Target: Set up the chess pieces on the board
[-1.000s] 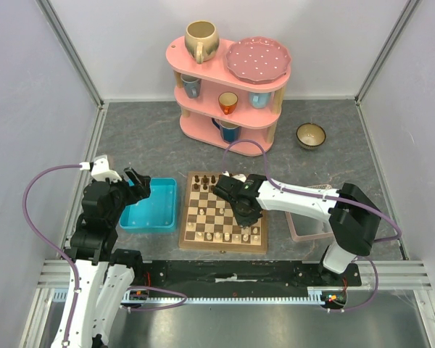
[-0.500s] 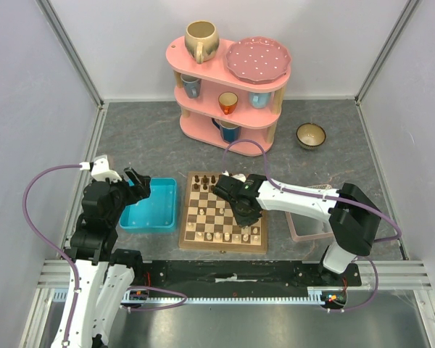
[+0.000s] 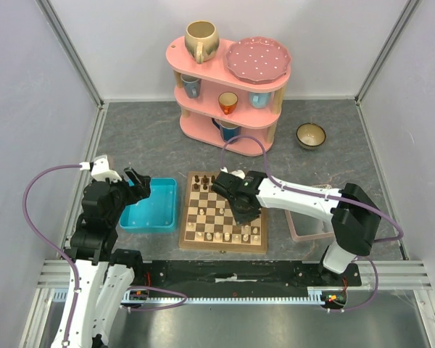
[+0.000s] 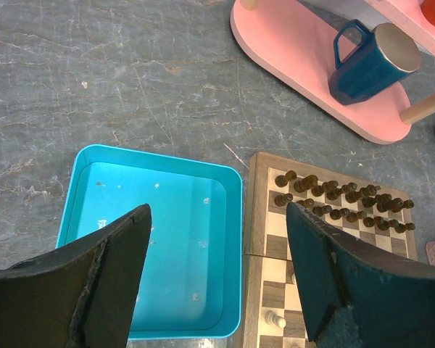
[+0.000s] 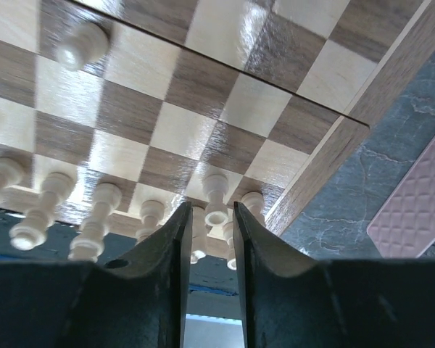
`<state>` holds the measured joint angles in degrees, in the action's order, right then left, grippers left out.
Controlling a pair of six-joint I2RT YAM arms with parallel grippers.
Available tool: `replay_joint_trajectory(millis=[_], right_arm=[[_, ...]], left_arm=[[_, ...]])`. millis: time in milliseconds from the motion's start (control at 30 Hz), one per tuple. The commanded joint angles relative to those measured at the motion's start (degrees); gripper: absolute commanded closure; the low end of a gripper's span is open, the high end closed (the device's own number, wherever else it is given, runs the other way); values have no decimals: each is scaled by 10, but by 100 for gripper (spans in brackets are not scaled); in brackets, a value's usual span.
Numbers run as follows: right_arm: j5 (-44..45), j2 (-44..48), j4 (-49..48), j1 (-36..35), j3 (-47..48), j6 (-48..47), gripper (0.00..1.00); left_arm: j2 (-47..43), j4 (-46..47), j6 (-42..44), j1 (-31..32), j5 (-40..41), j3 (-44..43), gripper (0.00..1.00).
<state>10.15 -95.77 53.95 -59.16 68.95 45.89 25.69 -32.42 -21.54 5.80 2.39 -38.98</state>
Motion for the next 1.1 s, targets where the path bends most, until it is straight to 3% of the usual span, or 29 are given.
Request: replay_joint_trajectory(millis=[0,267,433,1067], right_arm=[[36,5,23,0,65,-5,63],[34,-13,16,17,123,-30,60],[-22,-46,-32,17,136,-34,59],[-18,-137,-71,27,167,-44,58]], left_arm=[[-3,27,2,-3,-12,3,19],[-2,26,2,-3,-12,3,19],[-2,26,3,-3,-12,3,19],[-2,26,3,-3,-13,4,18]])
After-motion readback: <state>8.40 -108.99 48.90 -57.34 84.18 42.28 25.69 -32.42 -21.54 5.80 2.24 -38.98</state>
